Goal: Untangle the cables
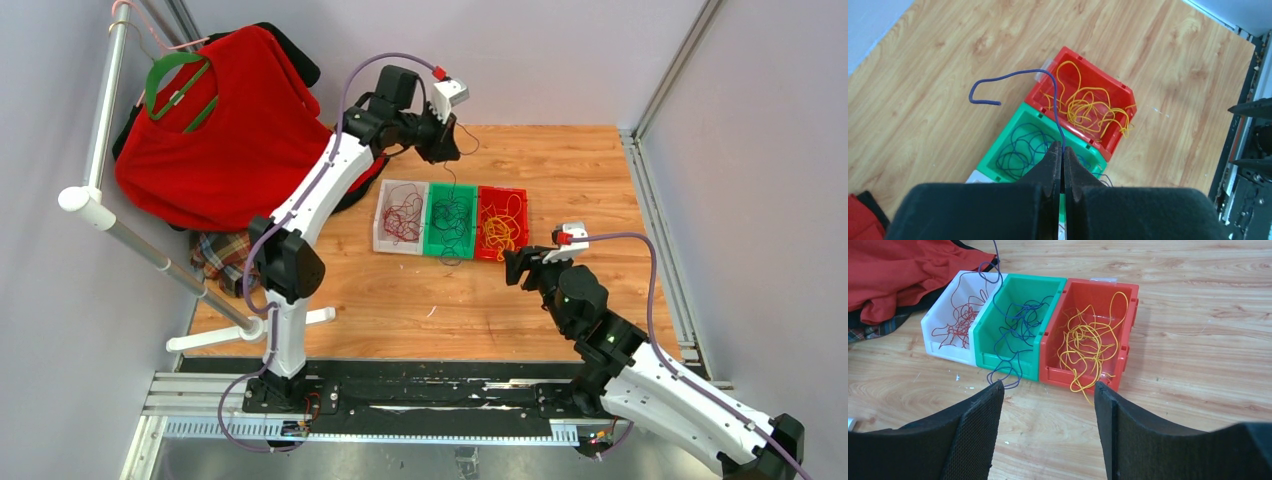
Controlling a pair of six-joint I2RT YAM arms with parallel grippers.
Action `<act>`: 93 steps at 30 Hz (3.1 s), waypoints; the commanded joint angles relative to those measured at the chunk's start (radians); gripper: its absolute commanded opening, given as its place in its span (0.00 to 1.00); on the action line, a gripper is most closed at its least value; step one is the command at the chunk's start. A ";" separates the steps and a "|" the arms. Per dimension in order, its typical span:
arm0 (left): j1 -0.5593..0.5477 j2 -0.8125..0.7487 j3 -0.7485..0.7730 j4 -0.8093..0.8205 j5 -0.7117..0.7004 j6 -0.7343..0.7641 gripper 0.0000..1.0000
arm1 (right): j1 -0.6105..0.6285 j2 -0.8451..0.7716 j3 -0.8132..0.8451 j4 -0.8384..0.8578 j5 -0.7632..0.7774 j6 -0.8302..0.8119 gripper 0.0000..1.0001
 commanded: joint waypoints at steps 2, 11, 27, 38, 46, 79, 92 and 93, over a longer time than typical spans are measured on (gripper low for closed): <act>-0.008 -0.043 0.121 0.040 0.021 0.026 0.01 | -0.025 -0.006 0.000 -0.020 0.015 -0.015 0.66; -0.008 -0.135 -0.033 0.171 0.019 0.027 0.01 | -0.033 0.019 0.019 -0.049 0.018 0.004 0.64; -0.045 -0.088 -0.460 0.243 -0.169 0.169 0.01 | -0.047 -0.002 0.030 -0.068 0.037 -0.026 0.64; -0.143 0.004 -0.567 0.259 -0.434 0.271 0.01 | -0.078 0.011 0.036 -0.077 0.022 -0.020 0.64; -0.149 -0.018 -0.428 0.062 -0.445 0.261 0.47 | -0.105 0.035 0.085 -0.132 0.013 -0.019 0.64; 0.617 -0.876 -1.553 0.865 -0.265 0.020 0.98 | -0.631 0.501 0.075 -0.082 0.528 0.151 0.72; 0.621 -0.693 -1.897 1.667 -0.251 -0.156 0.98 | -0.694 0.674 -0.146 0.604 0.368 -0.101 0.72; 0.620 -0.693 -1.929 1.727 -0.247 -0.160 0.98 | -0.696 0.689 -0.148 0.617 0.341 -0.110 0.72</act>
